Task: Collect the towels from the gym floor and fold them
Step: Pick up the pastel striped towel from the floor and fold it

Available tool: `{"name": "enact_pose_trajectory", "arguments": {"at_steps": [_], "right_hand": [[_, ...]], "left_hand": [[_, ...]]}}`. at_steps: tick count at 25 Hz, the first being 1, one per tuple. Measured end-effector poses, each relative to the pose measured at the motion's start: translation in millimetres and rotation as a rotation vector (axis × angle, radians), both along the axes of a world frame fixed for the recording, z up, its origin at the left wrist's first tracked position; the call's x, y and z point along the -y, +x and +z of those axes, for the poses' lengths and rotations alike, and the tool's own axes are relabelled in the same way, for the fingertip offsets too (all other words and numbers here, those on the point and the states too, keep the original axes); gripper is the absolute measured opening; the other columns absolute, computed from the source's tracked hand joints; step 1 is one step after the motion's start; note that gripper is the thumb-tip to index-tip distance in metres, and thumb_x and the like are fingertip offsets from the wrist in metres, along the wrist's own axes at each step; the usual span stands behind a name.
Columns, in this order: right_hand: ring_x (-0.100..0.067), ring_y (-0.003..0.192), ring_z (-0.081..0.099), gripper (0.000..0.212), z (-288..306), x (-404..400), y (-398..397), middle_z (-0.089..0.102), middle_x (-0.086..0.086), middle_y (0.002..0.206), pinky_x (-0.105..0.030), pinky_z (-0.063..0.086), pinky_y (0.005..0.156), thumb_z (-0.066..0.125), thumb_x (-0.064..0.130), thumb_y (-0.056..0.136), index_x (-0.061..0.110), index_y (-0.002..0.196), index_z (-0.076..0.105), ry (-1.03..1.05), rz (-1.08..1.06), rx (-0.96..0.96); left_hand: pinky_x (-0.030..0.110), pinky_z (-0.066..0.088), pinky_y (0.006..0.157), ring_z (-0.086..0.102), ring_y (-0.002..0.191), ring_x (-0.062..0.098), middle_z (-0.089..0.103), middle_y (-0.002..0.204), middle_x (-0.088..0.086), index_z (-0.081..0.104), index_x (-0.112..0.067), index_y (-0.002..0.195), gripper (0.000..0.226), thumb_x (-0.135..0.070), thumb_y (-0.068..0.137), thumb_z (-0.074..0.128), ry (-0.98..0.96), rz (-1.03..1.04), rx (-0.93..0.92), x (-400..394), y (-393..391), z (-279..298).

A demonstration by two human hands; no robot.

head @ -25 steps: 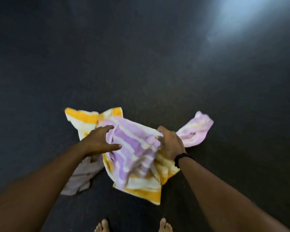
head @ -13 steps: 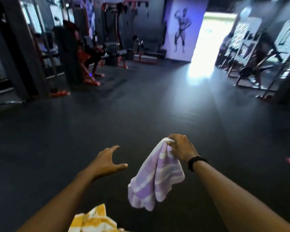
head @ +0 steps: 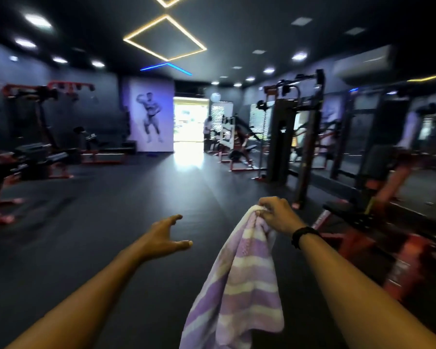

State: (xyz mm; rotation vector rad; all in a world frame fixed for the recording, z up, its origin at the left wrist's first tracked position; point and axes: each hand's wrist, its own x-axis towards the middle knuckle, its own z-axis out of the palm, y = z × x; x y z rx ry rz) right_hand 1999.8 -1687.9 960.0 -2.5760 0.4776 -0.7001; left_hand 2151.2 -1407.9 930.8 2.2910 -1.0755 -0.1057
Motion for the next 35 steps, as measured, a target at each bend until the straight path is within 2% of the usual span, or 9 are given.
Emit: {"name": "enact_pose_trajectory", "arguments": {"at_steps": [3,8,11,15,20,23,27,31,35], "right_hand": [[-0.021,0.088,0.063,0.007,18,6,-82,0.07,-0.005,0.086,-0.036,0.05,0.08,0.061,0.017,0.087,0.017,0.084,0.067,-0.015,-0.106,0.012],[-0.023,0.091,0.064,0.009,43,11,-248,0.07,-0.005,0.088,-0.034,0.048,0.079,0.061,0.014,0.087,0.019,0.081,0.065,-0.054,-0.387,-0.038],[-0.02,0.092,0.062,0.014,52,8,-347,0.069,-0.003,0.09,-0.034,0.048,0.079,0.06,0.016,0.088,0.027,0.08,0.062,-0.046,-0.512,-0.061],[-0.014,0.085,0.057,0.012,66,-12,-495,0.064,0.002,0.085,-0.025,0.042,0.075,0.06,0.014,0.09,0.022,0.082,0.062,-0.046,-0.704,-0.066],[-0.02,0.087,0.058,0.012,75,-38,-664,0.062,-0.001,0.084,-0.028,0.041,0.075,0.056,0.01,0.091,0.015,0.08,0.06,-0.057,-0.879,-0.125],[-0.021,0.089,0.058,0.011,82,-58,-766,0.065,-0.008,0.091,-0.032,0.044,0.08,0.057,0.011,0.092,0.004,0.086,0.064,-0.052,-1.004,-0.121],[-0.012,0.074,0.055,0.016,78,-86,-887,0.062,-0.001,0.08,-0.028,0.039,0.071,0.057,0.012,0.093,0.013,0.077,0.06,-0.013,-1.124,-0.133],[-0.025,0.089,0.058,0.014,75,-113,-988,0.067,-0.013,0.095,-0.035,0.044,0.079,0.056,0.011,0.093,0.0,0.093,0.065,-0.006,-1.273,-0.152],[-0.019,0.088,0.057,0.01,66,-123,-1075,0.064,-0.007,0.091,-0.025,0.039,0.073,0.057,0.01,0.091,0.005,0.088,0.065,-0.012,-1.425,-0.124]], "left_hand": [[0.039,0.037,0.11,0.039,0.135,0.025,0.038,0.148,0.008,0.027,-0.023,0.148,0.085,-0.048,0.078,0.071,-0.006,-0.149,0.045,41,-44,23],[0.038,0.033,0.11,0.035,0.138,0.024,0.033,0.151,0.006,0.024,-0.023,0.149,0.091,-0.052,0.077,0.07,-0.029,-0.416,0.03,114,-145,47],[0.032,0.032,0.109,0.037,0.136,0.022,0.037,0.148,0.008,0.027,-0.017,0.148,0.088,-0.045,0.078,0.072,-0.065,-0.574,0.019,150,-217,55],[0.03,0.028,0.113,0.042,0.133,0.019,0.044,0.144,0.007,0.033,-0.014,0.145,0.081,-0.036,0.079,0.075,-0.085,-0.788,-0.039,199,-342,60],[0.027,0.034,0.106,0.043,0.131,0.019,0.044,0.142,0.005,0.034,-0.014,0.145,0.082,-0.033,0.077,0.077,-0.109,-1.018,-0.131,247,-518,60],[0.032,0.036,0.109,0.042,0.132,0.019,0.042,0.145,0.006,0.033,-0.017,0.146,0.086,-0.039,0.075,0.077,-0.092,-1.119,-0.17,267,-627,57],[0.03,0.034,0.106,0.041,0.133,0.021,0.041,0.145,0.008,0.032,-0.017,0.146,0.084,-0.037,0.078,0.075,-0.065,-1.24,-0.19,278,-753,52],[0.031,0.034,0.107,0.04,0.134,0.022,0.04,0.146,0.009,0.032,-0.015,0.147,0.082,-0.035,0.079,0.074,-0.045,-1.365,-0.186,287,-864,50],[0.031,0.034,0.107,0.039,0.135,0.023,0.039,0.147,0.01,0.031,-0.016,0.147,0.085,-0.036,0.077,0.076,0.005,-1.491,-0.2,301,-968,41]]}}
